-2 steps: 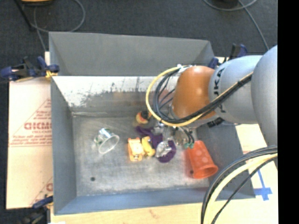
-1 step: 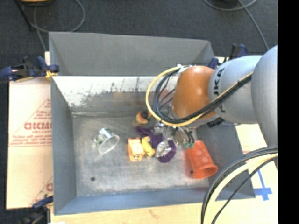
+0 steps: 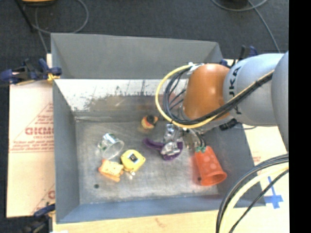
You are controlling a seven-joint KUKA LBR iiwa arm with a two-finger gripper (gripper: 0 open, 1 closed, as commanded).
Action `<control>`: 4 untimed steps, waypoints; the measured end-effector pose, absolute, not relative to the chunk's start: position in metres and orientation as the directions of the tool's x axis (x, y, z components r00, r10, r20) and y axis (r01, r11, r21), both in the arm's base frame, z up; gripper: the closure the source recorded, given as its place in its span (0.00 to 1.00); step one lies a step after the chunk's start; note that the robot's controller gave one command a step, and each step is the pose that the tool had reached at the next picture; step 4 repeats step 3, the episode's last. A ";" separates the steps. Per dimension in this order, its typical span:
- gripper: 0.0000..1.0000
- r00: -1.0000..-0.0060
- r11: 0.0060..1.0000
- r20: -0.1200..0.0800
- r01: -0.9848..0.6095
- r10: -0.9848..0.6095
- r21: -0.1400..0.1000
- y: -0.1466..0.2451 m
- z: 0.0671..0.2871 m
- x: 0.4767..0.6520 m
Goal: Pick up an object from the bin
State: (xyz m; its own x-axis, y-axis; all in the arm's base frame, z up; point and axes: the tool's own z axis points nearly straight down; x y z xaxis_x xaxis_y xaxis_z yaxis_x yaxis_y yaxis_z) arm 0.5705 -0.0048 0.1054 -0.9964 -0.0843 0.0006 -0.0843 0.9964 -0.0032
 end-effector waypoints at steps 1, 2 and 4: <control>1.00 -0.997 0.997 0.001 -0.081 -0.081 -0.002 -0.005 0.128 0.571; 1.00 -0.979 0.979 -0.014 -0.204 -0.204 -0.004 0.025 0.143 0.594; 1.00 -0.990 0.990 -0.012 -0.140 -0.140 -0.001 0.019 0.316 0.534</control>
Offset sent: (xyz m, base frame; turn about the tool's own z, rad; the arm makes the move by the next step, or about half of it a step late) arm 0.0415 0.0663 0.0084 -0.3326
